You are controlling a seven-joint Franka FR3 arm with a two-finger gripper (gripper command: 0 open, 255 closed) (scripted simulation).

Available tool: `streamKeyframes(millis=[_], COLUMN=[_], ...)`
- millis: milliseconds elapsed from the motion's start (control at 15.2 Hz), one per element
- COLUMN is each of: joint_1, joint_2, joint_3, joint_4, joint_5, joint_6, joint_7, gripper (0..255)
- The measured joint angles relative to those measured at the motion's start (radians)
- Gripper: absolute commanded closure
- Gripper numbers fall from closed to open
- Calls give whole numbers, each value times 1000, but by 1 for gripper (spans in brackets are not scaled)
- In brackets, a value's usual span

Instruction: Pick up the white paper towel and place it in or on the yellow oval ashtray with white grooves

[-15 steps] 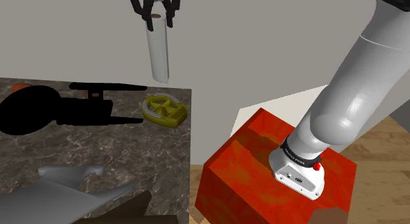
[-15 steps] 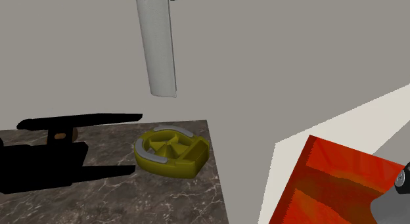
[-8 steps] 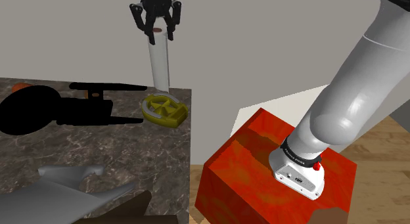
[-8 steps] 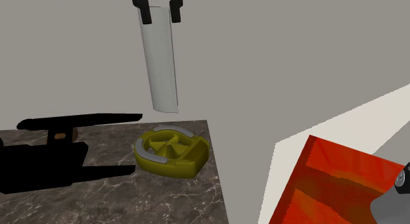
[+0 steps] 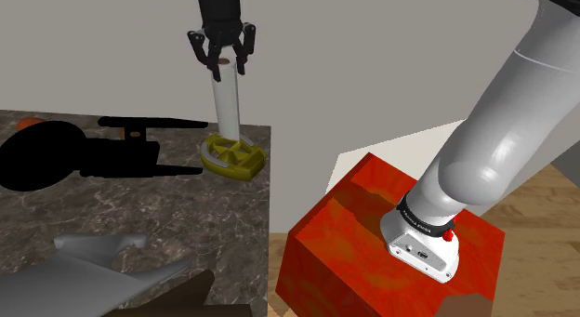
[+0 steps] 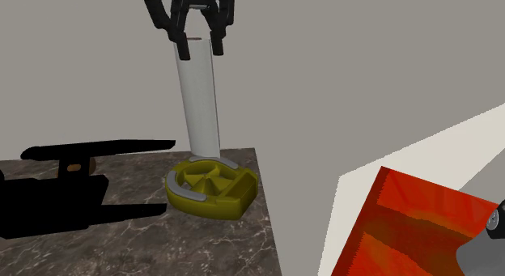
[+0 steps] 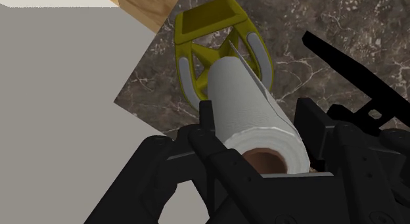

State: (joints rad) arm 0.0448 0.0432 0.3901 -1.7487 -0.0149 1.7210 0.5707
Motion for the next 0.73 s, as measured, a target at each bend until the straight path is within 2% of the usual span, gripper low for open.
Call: streamKeyframes(millis=[726], joint_1=[0], joint_2=[14], joint_3=[0], joint_4=[-133], joint_5=[-6], joint_6=[145], joint_7=[4], gripper=[255])
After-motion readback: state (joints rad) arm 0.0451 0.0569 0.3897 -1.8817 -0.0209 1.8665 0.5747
